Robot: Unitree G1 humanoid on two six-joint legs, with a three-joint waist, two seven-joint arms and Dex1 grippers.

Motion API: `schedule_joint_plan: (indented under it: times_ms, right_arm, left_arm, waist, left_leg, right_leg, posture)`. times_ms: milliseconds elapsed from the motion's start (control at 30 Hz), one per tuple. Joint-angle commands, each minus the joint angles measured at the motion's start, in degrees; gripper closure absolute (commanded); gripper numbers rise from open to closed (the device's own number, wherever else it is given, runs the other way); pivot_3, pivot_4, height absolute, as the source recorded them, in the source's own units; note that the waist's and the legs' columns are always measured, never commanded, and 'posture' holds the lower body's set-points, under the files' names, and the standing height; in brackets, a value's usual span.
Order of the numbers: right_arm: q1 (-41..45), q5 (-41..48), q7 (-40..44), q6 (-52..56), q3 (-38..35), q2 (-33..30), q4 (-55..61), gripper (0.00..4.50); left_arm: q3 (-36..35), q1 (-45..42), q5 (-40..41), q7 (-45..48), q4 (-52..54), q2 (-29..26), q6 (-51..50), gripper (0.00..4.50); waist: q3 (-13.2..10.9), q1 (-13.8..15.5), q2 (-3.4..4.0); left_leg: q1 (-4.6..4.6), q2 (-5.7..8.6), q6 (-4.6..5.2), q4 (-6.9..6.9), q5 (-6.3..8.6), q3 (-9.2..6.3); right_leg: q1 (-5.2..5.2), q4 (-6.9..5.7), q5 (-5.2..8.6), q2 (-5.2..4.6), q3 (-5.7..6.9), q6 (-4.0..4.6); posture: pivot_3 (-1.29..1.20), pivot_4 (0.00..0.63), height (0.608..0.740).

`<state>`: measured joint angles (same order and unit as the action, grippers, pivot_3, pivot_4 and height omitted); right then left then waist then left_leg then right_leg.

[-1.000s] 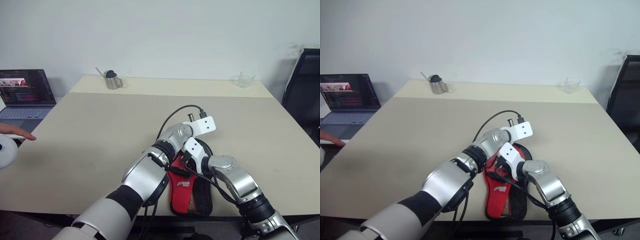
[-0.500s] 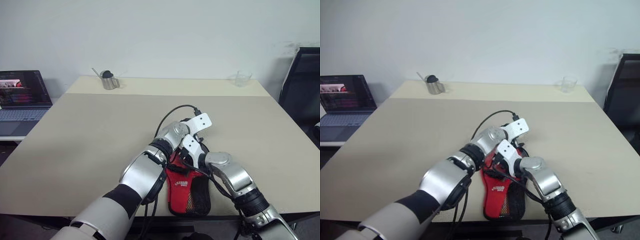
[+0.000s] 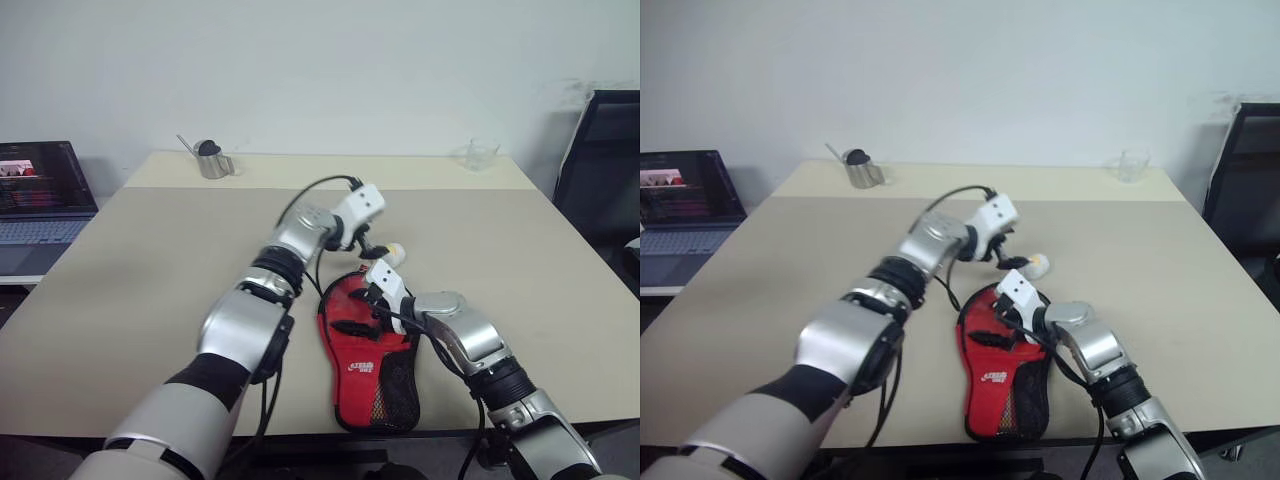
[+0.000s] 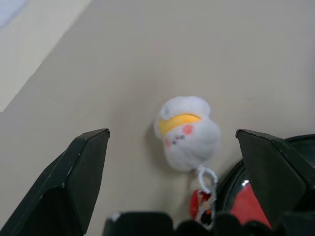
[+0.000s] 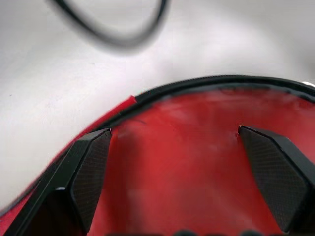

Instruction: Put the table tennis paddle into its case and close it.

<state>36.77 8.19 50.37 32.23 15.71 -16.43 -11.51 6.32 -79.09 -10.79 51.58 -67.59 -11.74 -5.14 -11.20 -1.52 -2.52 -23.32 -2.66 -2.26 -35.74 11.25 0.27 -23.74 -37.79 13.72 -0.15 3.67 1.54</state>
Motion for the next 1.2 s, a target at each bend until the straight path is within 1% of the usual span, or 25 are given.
schedule_joint_plan:
  times_ms: [33,133,300,400,467,533,633,733,833,900,967,1067,1133,1200]
  right_arm:
    - [1.0,1.3,1.7,-0.1,-1.1,-0.9,-0.2,0.00]
    - [2.1,2.8,3.6,0.7,-2.5,-2.1,0.7,0.00]
    - [3.7,6.2,9.0,1.5,-5.5,-7.3,2.0,0.00]
    - [5.1,9.1,11.5,2.3,-8.2,-10.3,2.6,0.00]
    - [5.7,10.4,12.7,2.5,-9.7,-12.1,2.8,0.00]
    - [6.4,9.9,13.8,1.0,-10.3,-14.8,2.6,0.00]
    - [7.7,8.9,14.3,-1.5,-10.8,-17.3,0.9,0.00]
    - [10.3,8.2,12.1,-3.3,-12.2,-17.9,-2.8,0.00]
    - [15.0,6.0,3.5,-5.1,-14.3,-15.5,-10.3,0.00]
    - [17.3,4.5,-1.6,-6.7,-15.0,-13.5,-14.8,0.00]
    - [19.0,3.6,-5.4,-7.4,-15.5,-11.6,-18.0,0.00]
    - [21.0,3.0,-9.8,-7.8,-16.5,-9.0,-21.1,0.00]
    - [22.4,2.4,-12.0,-8.3,-16.5,-7.5,-23.6,0.00]
    - [23.6,1.1,-13.8,-7.8,-15.6,-6.3,-26.4,0.00]
  left_arm:
    - [-1.7,-0.2,3.2,4.8,6.1,-3.9,-1.9,0.01]
    - [-3.8,2.0,7.5,10.2,11.9,-7.8,-6.1,0.01]
    - [-3.4,11.0,12.7,20.1,27.3,-13.4,-13.7,0.01]
    - [-3.2,16.3,15.9,23.1,36.1,-15.8,-19.2,0.01]
    - [-1.6,19.7,17.2,25.1,41.6,-16.9,-22.7,0.01]
    - [1.0,23.6,18.4,27.3,47.7,-17.3,-25.1,0.01]
    - [2.6,26.4,19.4,24.7,52.3,-15.4,-27.2,0.01]
    - [4.0,28.8,18.9,20.5,54.0,-12.3,-27.1,0.01]
    - [6.3,32.4,16.7,15.6,54.6,-9.3,-25.7,0.01]
    - [6.5,34.8,16.3,11.0,52.5,-6.0,-24.9,0.01]
    - [6.9,37.2,16.4,8.5,50.9,-3.8,-24.7,0.01]
    - [8.2,40.4,15.6,6.2,49.3,-2.4,-22.7,0.01]
    - [8.6,42.5,14.4,3.2,46.9,-1.0,-17.2,0.01]
    - [9.7,43.8,13.0,1.8,45.0,-0.5,-13.9,0.01]
  waist:
    - [0.0,0.0,0.00]
    - [0.0,0.0,0.03]
    - [-0.1,-0.1,0.21]
    - [-0.2,-0.1,0.28]
    - [-0.2,0.0,0.28]
    - [-0.2,0.0,0.29]
    - [-0.2,0.3,0.30]
    - [-0.2,0.4,0.30]
    - [-0.2,0.3,0.30]
    - [-0.2,0.1,0.31]
    - [-0.2,0.1,0.31]
    - [-0.2,0.1,0.32]
    - [-0.1,0.1,0.41]
    - [-0.1,0.2,0.45]
  left_leg:
    - [-0.06,0.00,0.00,0.00,0.00,0.00]
    - [-0.48,0.01,0.00,-0.13,-0.01,0.02]
    - [-0.53,0.01,-0.01,-0.17,-0.01,0.03]
    - [-0.53,0.00,-0.01,-0.21,-0.01,0.01]
    - [-0.53,-0.02,-0.01,-0.23,-0.02,-0.02]
    - [-0.52,-0.02,0.00,-0.24,-0.02,-0.03]
    - [-0.51,0.03,0.00,-0.27,-0.02,-0.01]
    - [-0.52,0.04,0.01,-0.35,-0.02,0.01]
    - [-0.48,0.01,0.01,-0.34,-0.02,0.03]
    - [-0.44,-0.02,0.01,-0.31,-0.02,0.09]
    - [-0.45,-0.06,0.01,-0.30,-0.02,0.07]
    - [-0.47,-0.08,0.02,-0.28,-0.02,0.09]
    - [-0.45,-0.06,0.02,-0.29,-0.02,0.09]
    - [-0.41,-0.01,0.02,-0.32,-0.03,0.14]
  right_leg:
    - [-0.07,-0.01,0.00,0.01,0.00,0.00]
    - [-0.51,-0.20,0.00,0.05,-0.06,0.00]
    - [-0.54,-0.21,0.00,0.05,-0.08,0.01]
    - [-0.54,-0.24,-0.01,0.05,-0.08,0.01]
    - [-0.54,-0.27,-0.01,0.05,-0.07,0.02]
    - [-0.53,-0.28,-0.01,0.06,-0.07,0.02]
    - [-0.50,-0.27,-0.01,0.05,-0.11,0.02]
    - [-0.50,-0.30,-0.02,0.05,-0.14,0.00]
    - [-0.50,-0.33,-0.02,0.05,-0.17,0.00]
    - [-0.50,-0.36,-0.02,0.05,-0.26,0.00]
    - [-0.51,-0.36,-0.03,0.02,-0.26,0.01]
    - [-0.55,-0.35,-0.03,0.01,-0.29,0.02]
    - [-0.52,-0.37,-0.03,0.01,-0.29,0.02]
    - [-0.48,-0.40,-0.04,0.00,-0.31,0.01]
  posture:
    - [0.00,0.150,0.740]
    - [0.00,0.150,0.740]
    - [0.00,0.150,0.740]
    - [0.00,0.150,0.740]
    - [0.00,0.150,0.740]
    - [0.00,0.150,0.740]
    - [0.00,0.150,0.740]
    - [0.00,0.150,0.740]
    - [0.00,0.150,0.740]
    - [0.00,0.150,0.740]
    - [0.00,0.150,0.740]
    - [0.00,0.150,0.740]
    - [0.00,0.150,0.740]
    - [0.00,0.150,0.740]
